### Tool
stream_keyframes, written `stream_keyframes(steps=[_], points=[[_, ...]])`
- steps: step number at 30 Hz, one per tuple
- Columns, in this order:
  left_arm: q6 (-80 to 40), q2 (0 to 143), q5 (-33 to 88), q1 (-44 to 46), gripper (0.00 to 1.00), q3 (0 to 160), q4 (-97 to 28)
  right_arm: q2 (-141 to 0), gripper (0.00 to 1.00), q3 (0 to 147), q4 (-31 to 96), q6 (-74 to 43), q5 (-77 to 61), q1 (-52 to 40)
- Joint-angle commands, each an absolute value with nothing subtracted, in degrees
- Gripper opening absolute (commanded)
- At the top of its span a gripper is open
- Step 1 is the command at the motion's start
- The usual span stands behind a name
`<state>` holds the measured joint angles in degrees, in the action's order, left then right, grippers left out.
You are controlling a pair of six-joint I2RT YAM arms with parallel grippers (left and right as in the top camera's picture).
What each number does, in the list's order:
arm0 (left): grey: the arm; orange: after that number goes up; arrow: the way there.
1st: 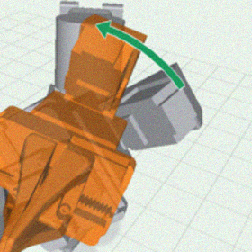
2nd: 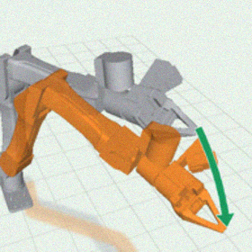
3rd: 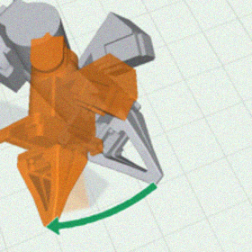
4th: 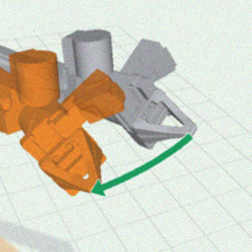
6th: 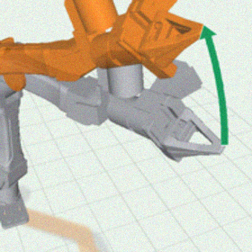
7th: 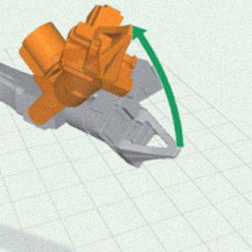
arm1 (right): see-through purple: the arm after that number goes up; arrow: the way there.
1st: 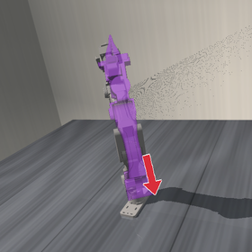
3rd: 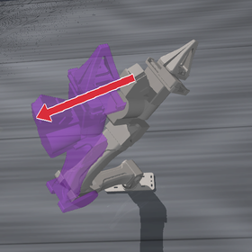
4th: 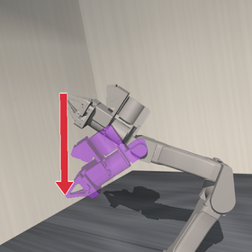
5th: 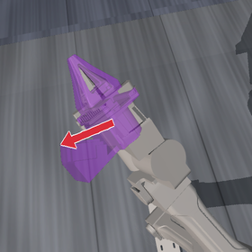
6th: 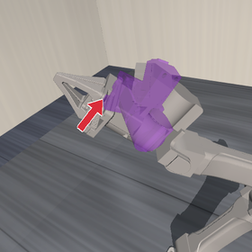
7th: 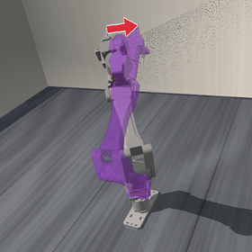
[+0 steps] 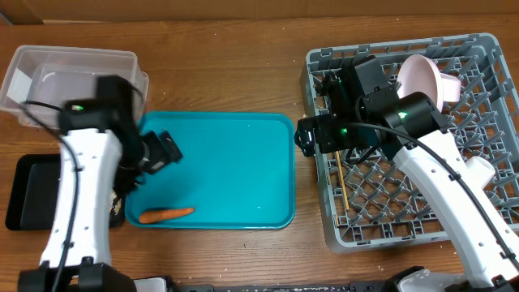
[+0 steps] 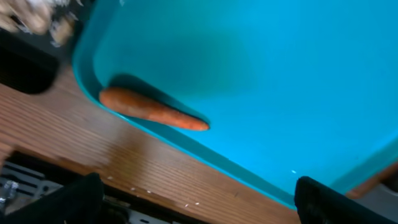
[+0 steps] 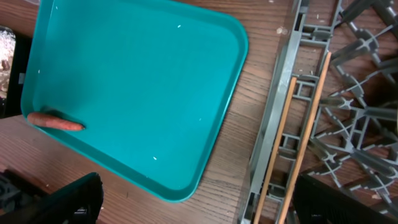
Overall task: Sort waste into correct bins and load items into the dishwasher
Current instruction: 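Reach the left gripper to the carrot on the tray and grasp it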
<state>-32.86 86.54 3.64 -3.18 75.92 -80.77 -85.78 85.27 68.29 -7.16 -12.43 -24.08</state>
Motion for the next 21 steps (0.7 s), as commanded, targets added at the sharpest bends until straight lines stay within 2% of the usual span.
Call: stream_keyframes(steps=[1,8,21], points=[[-44.23,86.56,0.54,-0.19,1.00,68.64,-77.38,-85.62,1.00,85.78,68.66,-5.10,-12.43,-24.03],[-53.49,86.56,-0.95,1.15,1.00,55.68,-67.13,-85.62,1.00,85.78,70.06,-5.10,-10.96,-24.03],[-55.33,86.56,-4.12,1.13,1.00,43.86,-48.69,-85.62,1.00,85.78,70.41,-5.13,-10.98,-24.03]])
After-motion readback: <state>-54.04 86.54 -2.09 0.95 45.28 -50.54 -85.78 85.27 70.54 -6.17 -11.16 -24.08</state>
